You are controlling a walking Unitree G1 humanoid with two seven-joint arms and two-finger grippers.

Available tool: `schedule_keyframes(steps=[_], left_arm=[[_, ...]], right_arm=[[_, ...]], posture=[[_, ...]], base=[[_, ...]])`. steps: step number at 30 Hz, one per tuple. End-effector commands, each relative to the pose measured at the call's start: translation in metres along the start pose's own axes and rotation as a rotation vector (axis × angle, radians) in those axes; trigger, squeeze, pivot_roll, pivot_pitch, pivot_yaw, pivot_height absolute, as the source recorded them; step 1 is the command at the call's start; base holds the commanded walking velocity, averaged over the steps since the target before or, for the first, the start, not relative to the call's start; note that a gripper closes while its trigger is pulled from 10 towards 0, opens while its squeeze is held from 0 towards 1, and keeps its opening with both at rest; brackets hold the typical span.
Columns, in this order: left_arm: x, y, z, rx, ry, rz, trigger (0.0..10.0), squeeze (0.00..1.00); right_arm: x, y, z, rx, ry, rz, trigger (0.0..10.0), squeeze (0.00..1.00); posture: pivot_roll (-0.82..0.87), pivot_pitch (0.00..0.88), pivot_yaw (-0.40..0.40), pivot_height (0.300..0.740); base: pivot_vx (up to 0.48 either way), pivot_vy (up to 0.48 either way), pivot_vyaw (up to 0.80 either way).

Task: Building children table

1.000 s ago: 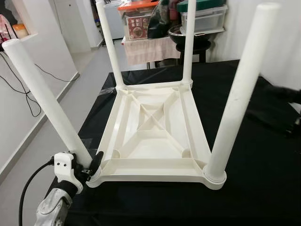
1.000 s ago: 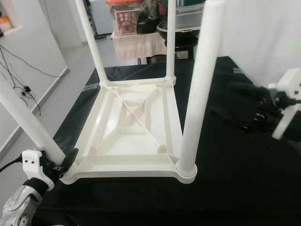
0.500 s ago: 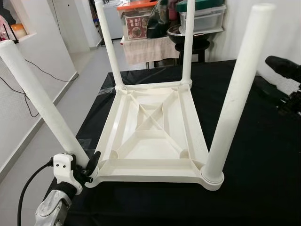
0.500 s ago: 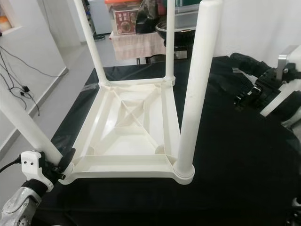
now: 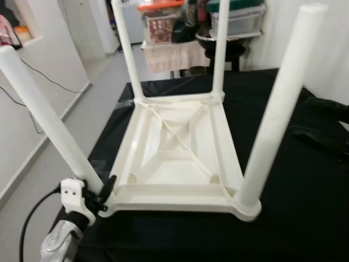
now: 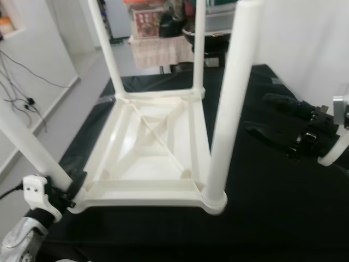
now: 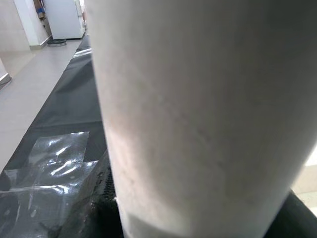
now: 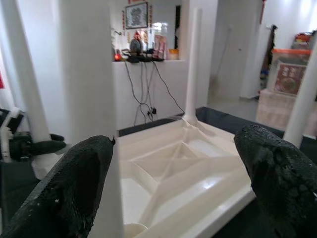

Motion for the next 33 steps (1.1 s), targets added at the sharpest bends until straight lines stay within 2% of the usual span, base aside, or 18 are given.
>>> schedule_keyframes(steps=[1,4,10,11,14,15,18,26,27,28,29,30,33], left_arm=[[0.007,0.004,-0.001,-0.012,0.023,-0.004,0.0,0.0],[0.006,0.005,0.0,-0.015,0.021,-0.003,0.0,0.0],[0.006,0.005,-0.001,-0.016,0.022,-0.003,0.0,0.0],[0.006,0.005,-0.002,-0.017,0.024,-0.003,0.0,0.0],[0.006,0.005,-0.002,-0.017,0.024,-0.003,0.0,0.0],[0.006,0.005,-0.002,-0.018,0.025,-0.004,0.0,0.0],[0.005,0.005,-0.002,-0.018,0.024,-0.003,0.0,0.0],[0.006,0.004,-0.003,-0.018,0.026,0.002,0.0,0.0],[0.006,0.005,-0.003,-0.018,0.027,0.002,0.0,0.0],[0.006,0.005,-0.003,-0.018,0.027,0.002,0.0,0.0],[0.006,0.005,-0.003,-0.019,0.027,0.002,0.0,0.0],[0.006,0.005,-0.003,-0.019,0.027,0.002,0.0,0.0],[0.006,0.005,-0.003,-0.018,0.027,0.002,0.0,0.0]], right_arm=[[0.025,0.026,0.014,-0.118,0.137,-0.025,10.0,0.0],[0.036,0.035,0.023,-0.172,0.202,-0.035,10.0,0.0],[0.04,0.045,0.033,-0.238,0.233,-0.034,10.0,0.0],[0.037,0.046,0.04,-0.246,0.21,-0.039,10.0,0.0],[0.034,0.046,0.044,-0.249,0.193,-0.042,10.0,0.0],[0.028,0.04,0.059,-0.215,0.142,-0.058,10.0,0.0],[0.024,0.035,0.065,-0.192,0.106,-0.059,10.0,0.0],[0.021,0.03,0.066,-0.185,0.093,-0.025,10.0,0.0],[0.02,0.031,0.066,-0.19,0.09,-0.024,6.2,0.0],[0.02,0.031,0.066,-0.19,0.09,-0.024,6.2,0.0],[0.019,0.031,0.066,-0.195,0.087,-0.022,3.8,0.0],[0.018,0.032,0.065,-0.204,0.085,-0.02,0.0,0.0],[0.018,0.033,0.065,-0.211,0.089,-0.011,0.0,0.0]], posture=[[-0.2,0.0,0.088,0.74],[-0.2,0.0,0.088,0.74],[-0.2,0.0,0.086,0.74],[-0.19,0.0,0.085,0.74],[-0.19,0.0,0.084,0.74],[-0.19,0.0,0.083,0.74],[-0.19,0.0,0.081,0.74],[-0.19,0.0,0.081,0.74],[-0.19,0.0,0.082,0.74],[-0.19,0.0,0.082,0.74],[-0.19,0.0,0.083,0.74],[-0.19,0.0,0.082,0.74],[-0.19,0.0,0.084,0.74]], base=[[0.0,0.0,0.0],[0.0,0.0,0.0],[0.0,0.0,0.0],[0.0,0.0,0.0],[0.0,0.0,0.0],[0.0,0.0,0.0],[0.0,0.0,0.0],[0.0,0.0,0.0],[0.0,0.0,0.0],[0.0,0.0,0.0],[0.0,0.0,0.0],[0.0,0.0,0.0],[0.0,0.0,0.0]])
Point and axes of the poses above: a point about 5 cm out from each wrist's last joint towards the gripper, its own z axis pointing out of the wrist towards the gripper, its own y axis along the axis of the wrist's last joint, x = y × z, the point moved 5 cm from there along z, pointing out of the wrist towards the gripper, and after that the axes turned 11 degrees about -z, right-handed, at the moved point
